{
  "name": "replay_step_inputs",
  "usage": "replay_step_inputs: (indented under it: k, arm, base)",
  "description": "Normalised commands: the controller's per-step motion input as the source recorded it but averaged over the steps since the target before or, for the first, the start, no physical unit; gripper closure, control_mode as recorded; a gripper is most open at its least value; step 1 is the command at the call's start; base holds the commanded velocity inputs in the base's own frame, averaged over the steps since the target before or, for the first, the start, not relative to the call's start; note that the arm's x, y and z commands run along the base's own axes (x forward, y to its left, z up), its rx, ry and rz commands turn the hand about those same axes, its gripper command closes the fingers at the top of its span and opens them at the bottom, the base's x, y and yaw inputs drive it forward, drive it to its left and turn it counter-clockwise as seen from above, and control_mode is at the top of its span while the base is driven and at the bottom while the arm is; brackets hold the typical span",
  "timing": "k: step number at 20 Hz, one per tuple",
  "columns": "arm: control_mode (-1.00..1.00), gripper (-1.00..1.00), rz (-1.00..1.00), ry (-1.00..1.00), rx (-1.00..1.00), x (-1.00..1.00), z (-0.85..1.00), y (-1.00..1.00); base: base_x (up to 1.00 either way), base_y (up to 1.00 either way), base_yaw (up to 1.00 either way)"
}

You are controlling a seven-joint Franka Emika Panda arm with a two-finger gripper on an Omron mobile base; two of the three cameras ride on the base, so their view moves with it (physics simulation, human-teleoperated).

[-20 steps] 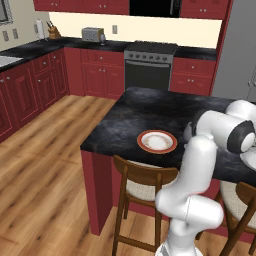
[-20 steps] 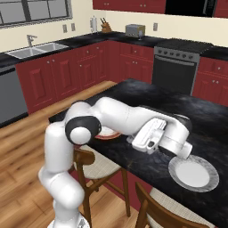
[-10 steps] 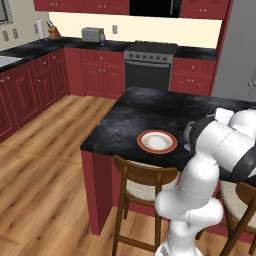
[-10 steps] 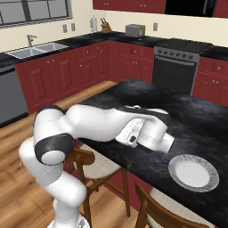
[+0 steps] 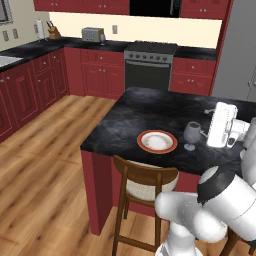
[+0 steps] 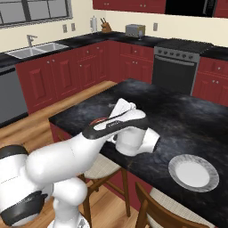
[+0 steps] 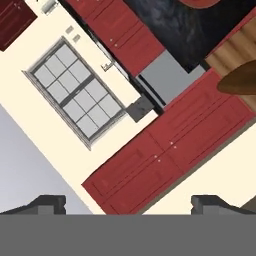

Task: Retrieve the wine glasses from the counter and place one next to each plate.

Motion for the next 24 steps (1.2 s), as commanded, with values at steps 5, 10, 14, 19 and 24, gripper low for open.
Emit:
replay_step_inputs:
  k: [5, 10, 14, 19, 24]
  arm:
    - [-1.0, -1.0, 0.1, -0.09, 0.0, -0.62, 0.84, 0.09]
    - [-1.0, -1.0, 0.18, -0.1, 0.05, -0.72, 0.63, 0.16]
    - [1.0, -1.0, 0.11, -0.03, 0.01, -0.45, 0.17, 0.4]
    - [1.0, -1.0, 0.0, 0.0, 0.0, 0.0, 0.0, 0.0]
    - [1.0, -1.0, 0.0, 0.0, 0.0, 0.0, 0.0, 0.0]
  base:
    - [0.0, 0.0, 0.0]
    - [0.0, 0.0, 0.0]
    - [-0.11, 0.25, 0.02]
    - [-0.68, 1.0, 0.03]
    - [-0.44, 1.0, 0.01]
